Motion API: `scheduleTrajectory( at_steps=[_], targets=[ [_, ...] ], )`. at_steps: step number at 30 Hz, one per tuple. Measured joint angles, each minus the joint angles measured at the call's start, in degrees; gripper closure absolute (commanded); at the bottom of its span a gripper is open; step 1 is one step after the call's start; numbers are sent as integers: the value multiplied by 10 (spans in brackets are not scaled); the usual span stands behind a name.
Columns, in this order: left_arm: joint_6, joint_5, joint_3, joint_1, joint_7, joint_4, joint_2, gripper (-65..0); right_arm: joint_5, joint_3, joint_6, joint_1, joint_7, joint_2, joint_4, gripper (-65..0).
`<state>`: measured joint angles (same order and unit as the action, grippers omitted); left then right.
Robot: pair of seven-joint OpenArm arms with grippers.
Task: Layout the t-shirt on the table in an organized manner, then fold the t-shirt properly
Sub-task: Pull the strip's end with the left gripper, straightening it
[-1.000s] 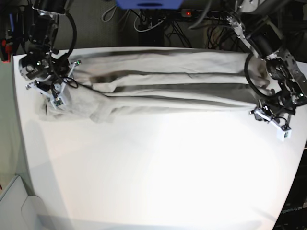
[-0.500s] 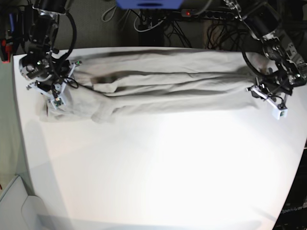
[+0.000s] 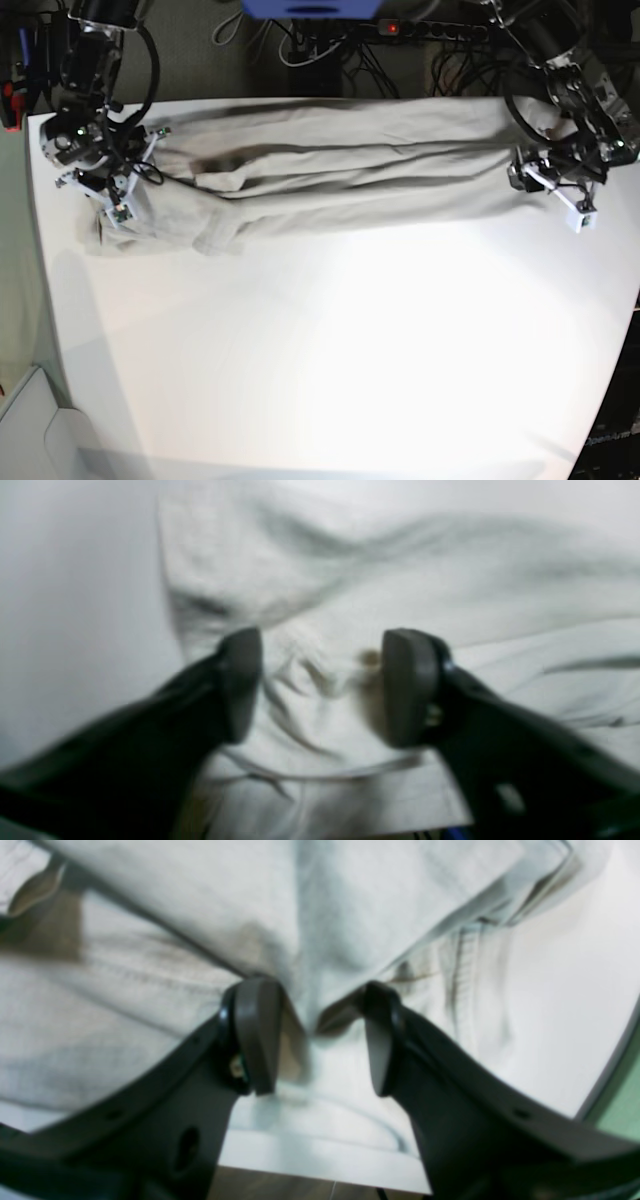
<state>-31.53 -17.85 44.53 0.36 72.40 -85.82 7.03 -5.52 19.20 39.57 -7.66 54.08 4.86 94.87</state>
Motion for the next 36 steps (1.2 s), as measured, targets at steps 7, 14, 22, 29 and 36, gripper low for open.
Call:
scheduleTrajectory(
  at_steps=[7,14,22,29,36],
  targets=[
    [-2,-4,31,-1,2,0,-2,-476,0,0,0,0,-1,0,0,-291],
    [-1,0,57,-1,12,0,0,-480,0,0,0,0,-1,0,0,-291],
    [-2,0,56,0,13,3,-3,-479,0,0,0,0,-1,0,0,-291],
    [-2,2,56,-1,8,4,-13,-477,0,0,0,0,-1,0,0,-291],
    [-5,-19,56,-13,-31,58,-10,-319,0,0,0,0,-1,0,0,-291]
  ],
)
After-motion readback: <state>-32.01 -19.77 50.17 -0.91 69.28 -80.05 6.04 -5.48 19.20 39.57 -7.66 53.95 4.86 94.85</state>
